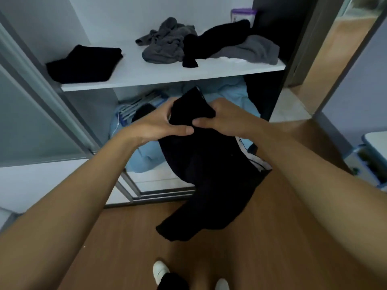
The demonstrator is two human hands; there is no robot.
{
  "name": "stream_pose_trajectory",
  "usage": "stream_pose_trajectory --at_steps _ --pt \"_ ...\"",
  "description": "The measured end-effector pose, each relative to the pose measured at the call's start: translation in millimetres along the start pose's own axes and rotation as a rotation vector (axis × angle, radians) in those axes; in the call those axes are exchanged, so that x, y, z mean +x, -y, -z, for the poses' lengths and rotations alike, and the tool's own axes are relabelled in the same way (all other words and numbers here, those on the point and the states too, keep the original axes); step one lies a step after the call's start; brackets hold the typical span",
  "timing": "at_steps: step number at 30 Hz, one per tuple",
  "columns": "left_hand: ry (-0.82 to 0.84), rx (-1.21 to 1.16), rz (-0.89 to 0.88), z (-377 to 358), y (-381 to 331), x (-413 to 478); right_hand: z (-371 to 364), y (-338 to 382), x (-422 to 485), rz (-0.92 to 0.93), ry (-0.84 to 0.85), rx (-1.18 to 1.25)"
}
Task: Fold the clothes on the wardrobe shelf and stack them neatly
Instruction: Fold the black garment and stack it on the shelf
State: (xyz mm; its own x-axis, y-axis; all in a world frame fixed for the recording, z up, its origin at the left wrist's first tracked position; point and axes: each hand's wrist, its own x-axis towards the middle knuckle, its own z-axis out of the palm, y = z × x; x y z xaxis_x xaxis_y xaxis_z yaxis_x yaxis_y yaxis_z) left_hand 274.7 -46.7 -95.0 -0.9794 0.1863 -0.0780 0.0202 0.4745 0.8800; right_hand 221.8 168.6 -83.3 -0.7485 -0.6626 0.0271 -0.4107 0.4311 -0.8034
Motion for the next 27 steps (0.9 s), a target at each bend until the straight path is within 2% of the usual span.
stream_pose_trajectory --at_steps 2,5,7,10,12,14,16,18,20,23,25,27 --pt "0.009 0.043 -0.027 -13 -19 0 -2 -2 -13 0.018 -0.092 0.035" --pt "-0.170 0.040 -0.106 -26 -27 2 3 -17 -37 0.017 -0.194 0.203" --pt "-0.264 0.010 -0.133 -29 -27 0 3 -35 -55 -0.040 -0.134 0.209" --pt "-0.406 -0.089 -0.159 -21 -18 -8 -11 -66 -76 -0.197 0.039 0.051" --pt "-0.446 -0.167 -0.136 -10 -10 -18 -24 -79 -81 -0.223 0.026 0.054" --pt "-0.429 -0.170 -0.074 3 3 -30 -33 -79 -76 -0.203 -0.060 0.058" --pt "-0.407 -0.124 0.030 15 19 -43 -36 -64 -64 -0.161 -0.103 -0.056" --pt "-0.392 -0.033 0.133 30 30 -58 -39 -42 -49 -0.108 -0.093 -0.223" --pt "-0.375 -0.004 0.115 41 37 -71 -45 -18 -35 -0.043 -0.033 -0.408" --pt "-0.170 0.243 0.022 36 38 -79 -65 16 -20 0.081 0.017 -0.596" --pt "0.016 0.464 0.054 25 39 -81 -83 33 -10 0.159 0.018 -0.684" --pt "0.137 0.553 0.104 20 43 -82 -97 45 -2 0.201 -0.005 -0.754"
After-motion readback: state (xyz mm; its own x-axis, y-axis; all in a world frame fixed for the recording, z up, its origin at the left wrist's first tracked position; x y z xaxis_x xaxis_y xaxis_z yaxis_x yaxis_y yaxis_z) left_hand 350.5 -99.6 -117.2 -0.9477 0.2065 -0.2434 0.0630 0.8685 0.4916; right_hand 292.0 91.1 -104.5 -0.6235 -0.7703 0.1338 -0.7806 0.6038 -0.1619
